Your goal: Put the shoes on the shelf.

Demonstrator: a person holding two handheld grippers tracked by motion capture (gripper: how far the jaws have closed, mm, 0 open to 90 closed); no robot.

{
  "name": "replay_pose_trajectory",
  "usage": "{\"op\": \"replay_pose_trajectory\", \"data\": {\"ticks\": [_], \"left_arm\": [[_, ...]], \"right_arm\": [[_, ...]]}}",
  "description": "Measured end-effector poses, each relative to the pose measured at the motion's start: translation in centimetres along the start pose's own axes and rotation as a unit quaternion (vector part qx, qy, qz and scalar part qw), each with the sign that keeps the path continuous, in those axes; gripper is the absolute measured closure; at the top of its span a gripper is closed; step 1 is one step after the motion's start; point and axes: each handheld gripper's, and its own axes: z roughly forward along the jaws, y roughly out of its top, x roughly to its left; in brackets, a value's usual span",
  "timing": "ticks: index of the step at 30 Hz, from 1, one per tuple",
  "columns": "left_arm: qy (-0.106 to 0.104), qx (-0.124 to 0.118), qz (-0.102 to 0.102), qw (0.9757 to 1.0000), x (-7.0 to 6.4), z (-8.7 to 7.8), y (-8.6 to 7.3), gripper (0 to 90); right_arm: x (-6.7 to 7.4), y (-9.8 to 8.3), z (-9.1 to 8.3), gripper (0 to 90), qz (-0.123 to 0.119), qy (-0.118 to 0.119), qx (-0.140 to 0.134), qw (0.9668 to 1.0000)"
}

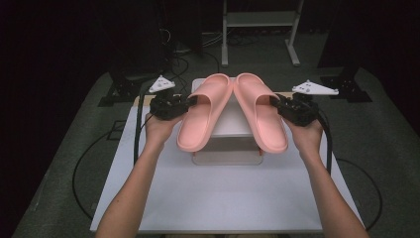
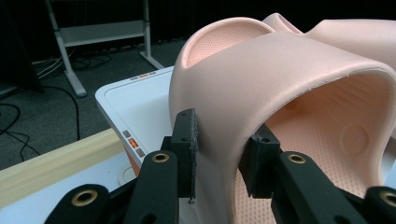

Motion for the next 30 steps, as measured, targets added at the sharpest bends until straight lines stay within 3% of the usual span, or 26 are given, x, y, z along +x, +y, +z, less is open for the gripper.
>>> {"op": "replay_pose_trajectory", "data": {"ticks": [10, 30], "left_arm": [[0.003, -0.003, -0.013, 0.9999, 0.3, 0.5, -0.1, 68.8], [0.004, -0.017, -0.043, 0.9989, 0.5, 1.8, -0.3, 64.0]], "right_arm": [[0.0, 0.1, 0.8, 74.6, 0.008, 0.0, 0.004, 1.0], [-0.5, 0.0, 2.1, 71.7, 0.047, 0.004, -0.002, 0.9989]]}}
